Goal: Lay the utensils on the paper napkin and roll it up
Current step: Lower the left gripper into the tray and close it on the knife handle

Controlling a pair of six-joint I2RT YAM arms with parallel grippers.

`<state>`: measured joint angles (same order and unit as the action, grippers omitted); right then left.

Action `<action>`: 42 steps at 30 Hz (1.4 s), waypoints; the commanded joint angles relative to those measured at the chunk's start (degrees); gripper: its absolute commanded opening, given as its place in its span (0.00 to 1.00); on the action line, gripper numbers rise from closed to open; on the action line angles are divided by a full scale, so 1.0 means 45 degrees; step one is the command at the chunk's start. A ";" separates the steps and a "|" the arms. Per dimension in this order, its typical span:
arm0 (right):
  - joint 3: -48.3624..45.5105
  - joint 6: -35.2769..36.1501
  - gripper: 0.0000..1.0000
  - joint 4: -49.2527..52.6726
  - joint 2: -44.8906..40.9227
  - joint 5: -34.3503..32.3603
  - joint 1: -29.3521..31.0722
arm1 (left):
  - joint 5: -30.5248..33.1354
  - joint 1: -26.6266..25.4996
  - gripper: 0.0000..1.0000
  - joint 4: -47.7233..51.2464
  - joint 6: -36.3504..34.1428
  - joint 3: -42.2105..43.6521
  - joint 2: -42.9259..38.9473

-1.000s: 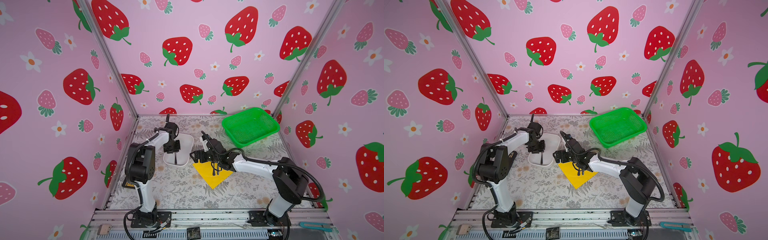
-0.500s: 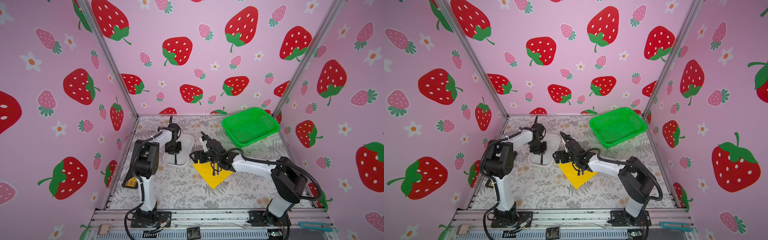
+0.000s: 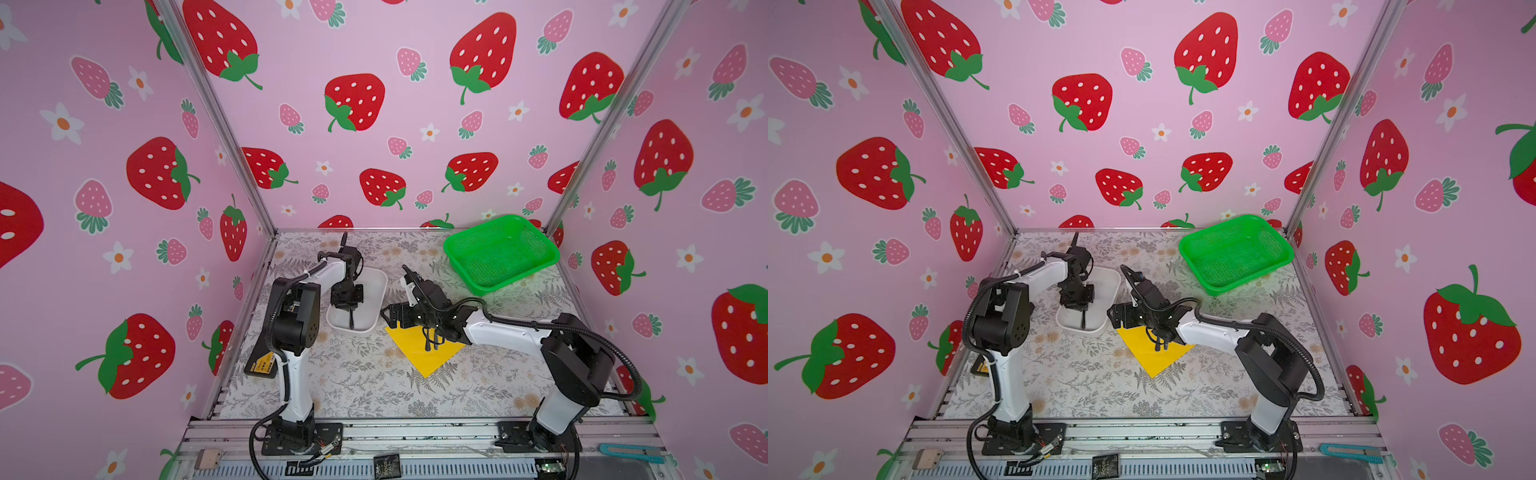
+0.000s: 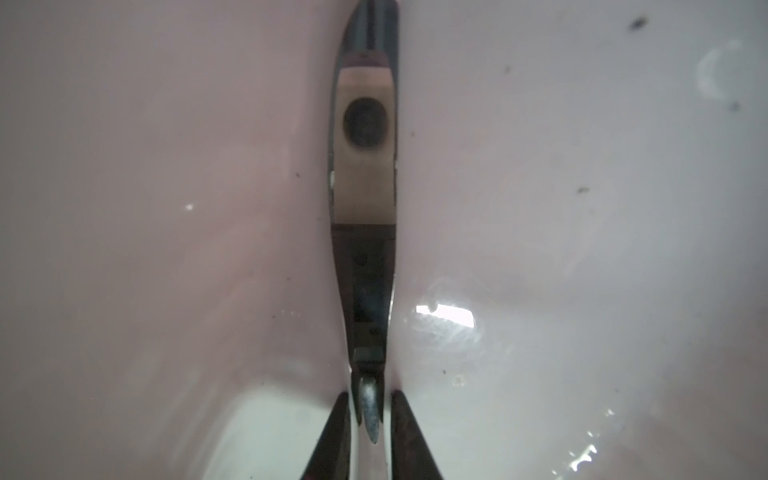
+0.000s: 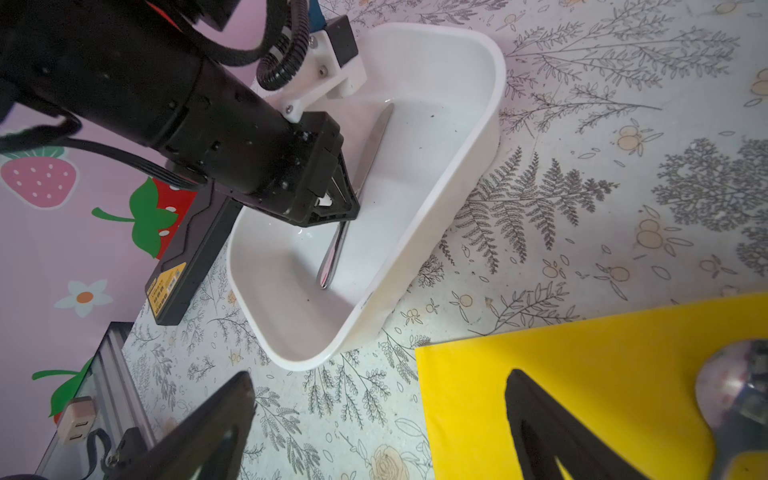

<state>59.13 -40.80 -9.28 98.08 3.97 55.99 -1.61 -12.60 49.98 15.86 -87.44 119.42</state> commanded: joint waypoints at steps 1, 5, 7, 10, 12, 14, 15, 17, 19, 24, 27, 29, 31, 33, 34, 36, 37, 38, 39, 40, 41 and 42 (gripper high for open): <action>-0.0254 -0.0216 0.96 0.0010 -0.0296 -0.0383 -0.0056 | -0.0003 -0.0119 0.17 0.0662 -0.0572 -0.1150 0.0923; -0.0423 -0.0256 0.96 -0.0014 -0.0485 -0.0527 -0.0061 | 0.0006 -0.0280 0.15 0.0909 -0.0687 -0.1640 0.1218; -0.0533 -0.0194 0.96 -0.0146 -0.0575 -0.0571 -0.0073 | 0.0168 -0.0380 0.15 0.0944 -0.0697 -0.1539 0.1152; -0.0562 -0.0064 0.96 -0.0279 -0.0571 -0.0540 -0.0065 | 0.0614 -0.0432 0.20 0.1079 -0.0320 -0.1231 0.0807; -0.0436 0.0018 0.96 -0.0230 -0.0527 -0.0415 -0.0070 | 0.0495 -0.0461 0.27 0.0969 -0.0284 -0.0844 0.0316; -0.0399 0.0044 0.96 -0.0243 -0.0492 -0.0336 -0.0063 | 0.0494 -0.0470 0.32 0.0855 -0.0304 -0.0502 -0.0090; -0.0369 0.0058 0.96 -0.0234 -0.0467 -0.0316 -0.0073 | 0.0513 -0.0462 0.33 0.0862 -0.0363 -0.0390 -0.0195; -0.0383 0.0062 0.96 -0.0238 -0.0448 -0.0313 -0.0076 | 0.0513 -0.0428 0.34 0.0920 -0.0436 -0.0345 -0.0143; -0.0399 0.0166 0.96 -0.0250 -0.0446 -0.0279 -0.0076 | 0.0479 -0.0439 0.32 0.0935 -0.0501 -0.0439 0.0098; -0.0388 0.0282 0.96 -0.0178 -0.0567 -0.0334 -0.0068 | 0.0507 -0.0422 0.23 0.1266 -0.0820 -0.1389 0.0884; -0.0475 0.0296 0.96 -0.0087 -0.0726 -0.0460 -0.0078 | 0.0552 -0.0439 0.21 0.1560 -0.0868 -0.1378 0.1027; -0.0644 0.0279 0.96 -0.0133 -0.0814 -0.0621 -0.0070 | 0.0358 -0.0425 0.21 0.1294 -0.0902 -0.1068 0.0942; -0.0710 0.0241 0.96 -0.0092 -0.0839 -0.0698 -0.0096 | 0.0154 -0.0432 0.20 0.1187 -0.0946 -0.1003 0.1095; -0.0690 0.0219 0.96 0.0019 -0.0825 -0.0667 -0.0094 | -0.0028 -0.0442 0.17 0.1409 -0.0960 -0.1139 0.1339; -0.0683 0.0214 0.96 0.0069 -0.0845 -0.0667 -0.0081 | 0.0050 -0.0442 0.17 0.1549 -0.0913 -0.1229 0.1406; -0.0733 0.0170 0.96 0.0083 -0.0898 -0.0719 -0.0079 | 0.0322 -0.0432 0.16 0.1751 -0.0805 -0.1243 0.1384; -0.0768 0.0126 0.96 0.0084 -0.0897 -0.0790 -0.0080 | 0.0383 -0.0442 0.16 0.1836 -0.0763 -0.1231 0.1339; -0.0795 0.0121 0.96 0.0070 -0.0907 -0.0818 -0.0097 | 0.0364 -0.0431 0.16 0.1812 -0.0738 -0.1140 0.1265; -0.0797 0.0103 0.96 0.0070 -0.0888 -0.0828 -0.0087 | 0.0287 -0.0442 0.16 0.1721 -0.0760 -0.1016 0.1169; -0.0797 0.0083 0.96 0.0079 -0.0859 -0.0824 -0.0086 | 0.0259 -0.0442 0.17 0.1609 -0.0717 -0.0870 0.1092; -0.0804 0.0021 0.96 0.0127 -0.0824 -0.0857 -0.0084 | 0.0216 -0.0439 0.17 0.1525 -0.0681 -0.0762 0.1044; -0.0822 -0.0094 0.96 0.0129 -0.0820 -0.0912 -0.0098 | 0.0150 -0.0421 0.18 0.1494 -0.0706 -0.0718 0.1032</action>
<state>56.34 -40.40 -9.23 95.81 1.34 55.72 -0.67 -14.48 55.09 12.80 -92.47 122.74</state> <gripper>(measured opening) 0.961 0.173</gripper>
